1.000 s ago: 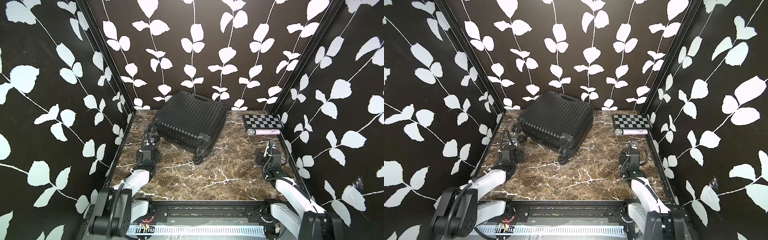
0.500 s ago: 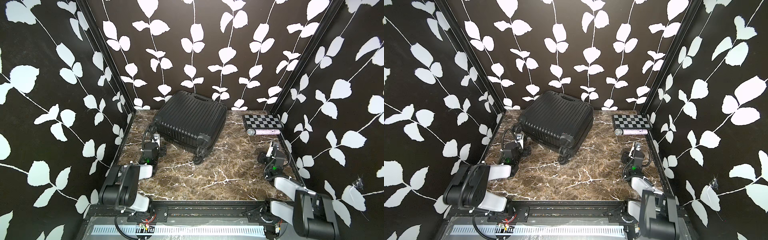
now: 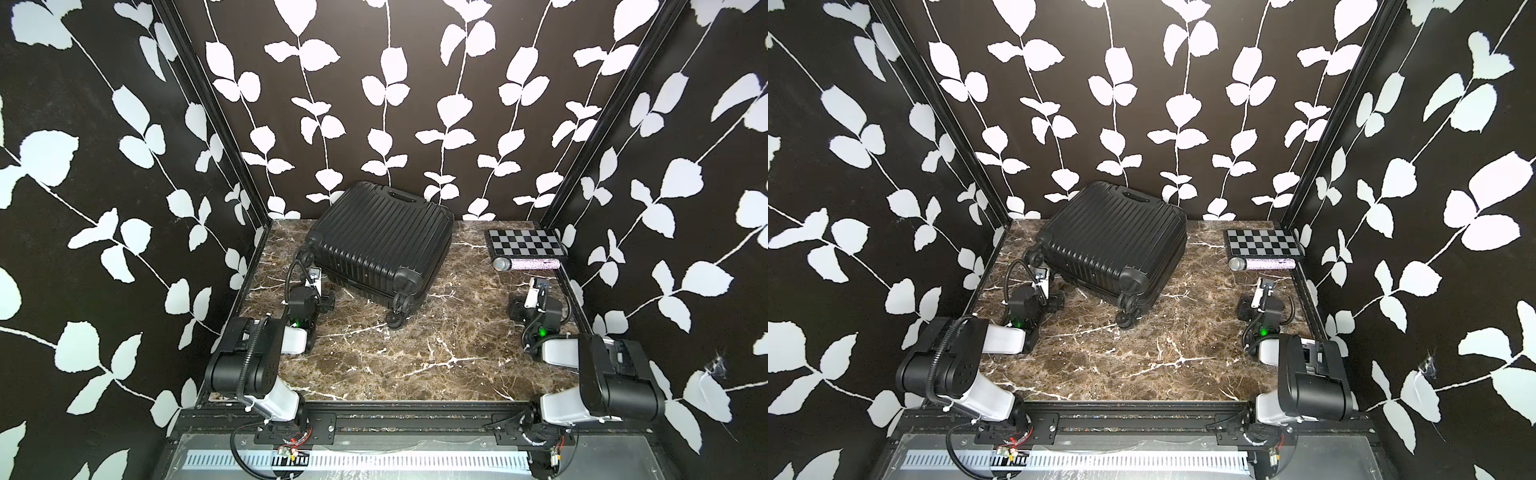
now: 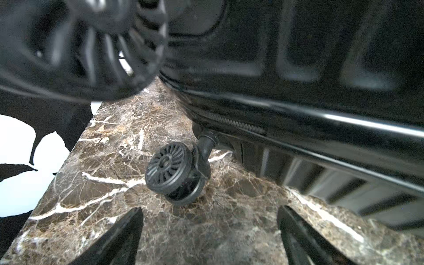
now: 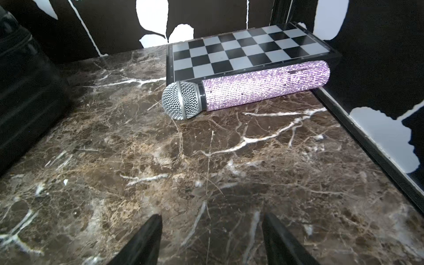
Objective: Close the suitcase zippers
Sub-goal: Reset both arms
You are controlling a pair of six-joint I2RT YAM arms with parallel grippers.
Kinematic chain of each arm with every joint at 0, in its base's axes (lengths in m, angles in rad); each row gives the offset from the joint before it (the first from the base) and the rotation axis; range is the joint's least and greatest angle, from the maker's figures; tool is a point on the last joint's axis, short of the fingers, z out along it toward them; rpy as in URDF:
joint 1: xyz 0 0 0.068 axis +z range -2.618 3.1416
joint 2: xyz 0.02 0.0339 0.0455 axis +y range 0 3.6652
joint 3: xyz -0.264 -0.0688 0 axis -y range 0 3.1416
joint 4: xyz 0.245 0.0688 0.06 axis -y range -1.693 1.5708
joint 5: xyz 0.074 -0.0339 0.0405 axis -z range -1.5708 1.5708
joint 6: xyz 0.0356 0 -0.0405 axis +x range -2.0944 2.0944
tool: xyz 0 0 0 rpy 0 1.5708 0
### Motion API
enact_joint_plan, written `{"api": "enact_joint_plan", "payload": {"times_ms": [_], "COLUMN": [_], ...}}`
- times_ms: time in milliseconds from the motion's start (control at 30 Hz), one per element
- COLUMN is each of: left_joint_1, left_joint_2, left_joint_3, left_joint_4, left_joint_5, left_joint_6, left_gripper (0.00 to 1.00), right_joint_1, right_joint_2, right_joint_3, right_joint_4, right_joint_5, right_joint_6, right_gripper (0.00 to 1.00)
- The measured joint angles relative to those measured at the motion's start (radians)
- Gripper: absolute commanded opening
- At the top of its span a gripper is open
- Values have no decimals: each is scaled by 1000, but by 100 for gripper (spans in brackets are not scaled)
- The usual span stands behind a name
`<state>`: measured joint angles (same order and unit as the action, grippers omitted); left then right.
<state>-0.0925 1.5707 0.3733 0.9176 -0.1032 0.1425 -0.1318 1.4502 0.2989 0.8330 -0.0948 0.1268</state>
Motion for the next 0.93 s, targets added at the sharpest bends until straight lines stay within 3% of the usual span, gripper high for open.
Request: {"api": "enact_joint_plan", "payload": {"times_ms": [133,167,200,300,933], "left_joint_1": [0,0,1,5,10], "left_joint_2": [0,0,0,0,0], "left_joint_3": [0,0,0,6,13], "left_joint_4": [-2,-2,-5,-18,-37], "left_joint_5": [3,5,5,5,5], "left_joint_6": [0,0,0,-5,-4], "left_gripper": [95,95,95,100,100], "right_joint_1": [51,63,77,107,118], "right_joint_2": [63,77,81,84,82], "right_joint_3": [10,19,33,66,82], "right_joint_4": [93,79,47,30,-9], "right_joint_5": [9,14,20,63,103], "right_joint_6": [-36,-45,-56,-76,-106], "right_gripper": [78,96,99,99,98]}}
